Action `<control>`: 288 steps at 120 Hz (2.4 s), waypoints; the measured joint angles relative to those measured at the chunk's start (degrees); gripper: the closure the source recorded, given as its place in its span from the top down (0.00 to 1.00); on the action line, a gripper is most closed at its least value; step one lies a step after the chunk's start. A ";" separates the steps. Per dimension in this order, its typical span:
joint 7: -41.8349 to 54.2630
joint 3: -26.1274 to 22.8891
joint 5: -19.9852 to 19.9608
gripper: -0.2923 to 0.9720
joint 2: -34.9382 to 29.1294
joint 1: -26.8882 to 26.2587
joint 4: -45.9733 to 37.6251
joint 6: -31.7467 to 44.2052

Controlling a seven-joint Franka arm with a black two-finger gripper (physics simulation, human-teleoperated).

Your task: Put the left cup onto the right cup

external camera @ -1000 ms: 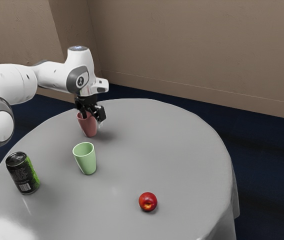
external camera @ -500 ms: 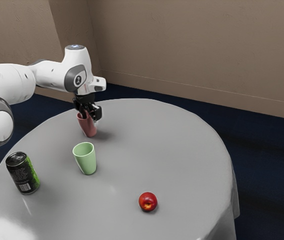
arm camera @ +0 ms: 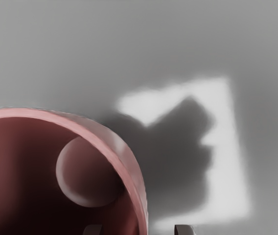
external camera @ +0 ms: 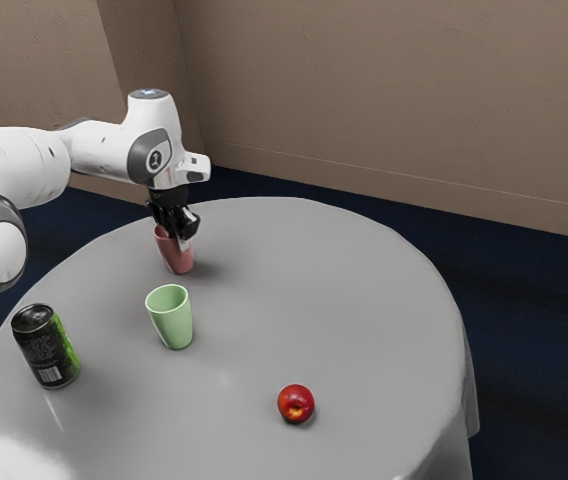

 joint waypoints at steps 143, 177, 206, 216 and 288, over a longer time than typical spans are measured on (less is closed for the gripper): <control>0.55 0.05 -0.52 0.15 -5.37 -1.82 1.08 -5.68; 0.55 0.49 -1.63 0.15 -9.21 -4.14 0.27 -8.64; 0.37 1.91 -3.61 0.15 -12.06 -7.04 -1.77 -10.65; 0.22 2.24 -4.27 0.15 -13.51 -8.21 -3.60 -11.03; -2.25 6.26 -7.32 0.15 -23.77 -12.04 -17.73 -9.31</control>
